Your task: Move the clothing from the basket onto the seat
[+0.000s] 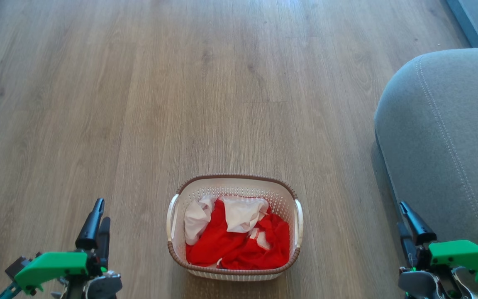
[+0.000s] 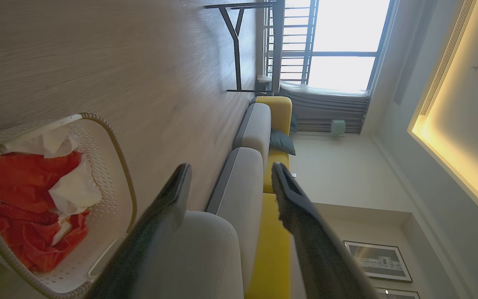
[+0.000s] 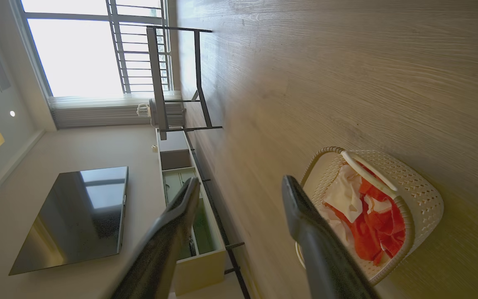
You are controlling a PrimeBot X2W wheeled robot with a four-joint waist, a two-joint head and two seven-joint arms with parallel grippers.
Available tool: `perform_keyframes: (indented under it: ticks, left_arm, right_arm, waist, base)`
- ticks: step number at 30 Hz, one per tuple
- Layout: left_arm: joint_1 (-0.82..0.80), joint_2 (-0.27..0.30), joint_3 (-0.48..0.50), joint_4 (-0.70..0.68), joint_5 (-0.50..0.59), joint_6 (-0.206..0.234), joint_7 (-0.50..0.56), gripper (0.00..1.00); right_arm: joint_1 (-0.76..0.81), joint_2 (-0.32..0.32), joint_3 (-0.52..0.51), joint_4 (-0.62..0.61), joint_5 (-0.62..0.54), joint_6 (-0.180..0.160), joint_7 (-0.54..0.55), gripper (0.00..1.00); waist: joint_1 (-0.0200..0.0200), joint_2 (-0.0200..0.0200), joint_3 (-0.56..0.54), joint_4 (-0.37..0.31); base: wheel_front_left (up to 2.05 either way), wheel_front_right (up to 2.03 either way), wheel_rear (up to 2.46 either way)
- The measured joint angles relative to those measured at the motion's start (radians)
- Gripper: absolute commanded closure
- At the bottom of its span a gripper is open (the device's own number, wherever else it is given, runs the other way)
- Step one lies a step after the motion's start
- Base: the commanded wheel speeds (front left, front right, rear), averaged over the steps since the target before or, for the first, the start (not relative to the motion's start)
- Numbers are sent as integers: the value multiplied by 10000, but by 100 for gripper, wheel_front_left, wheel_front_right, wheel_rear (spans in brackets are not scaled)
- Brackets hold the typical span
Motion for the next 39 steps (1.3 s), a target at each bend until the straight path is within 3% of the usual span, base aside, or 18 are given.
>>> perform_keyframes:
  ticks: [8, 24, 39]
  left_arm:
    - [0, 33, -107, 19, 727, 0, -265, 0]
    - [0, 35, 86, -59, 3473, 0, -723, 0]
    - [-3, 33, 194, -215, 5434, -2, -1131, 0]
  right_arm:
    - [0, -109, 180, -38, -1208, 0, -280, 0]
    - [-3, -468, 654, -589, -4405, 0, -702, 0]
    - [-136, -1168, 1643, -704, -6293, 0, -1127, 0]
  waist:
    - [0, 0, 2, 8]
    - [0, 0, 16, 20]
    - [0, 0, 8, -9]
  base:
    - [0, 0, 0]
    - [0, 0, 0]
    - [0, 0, 0]
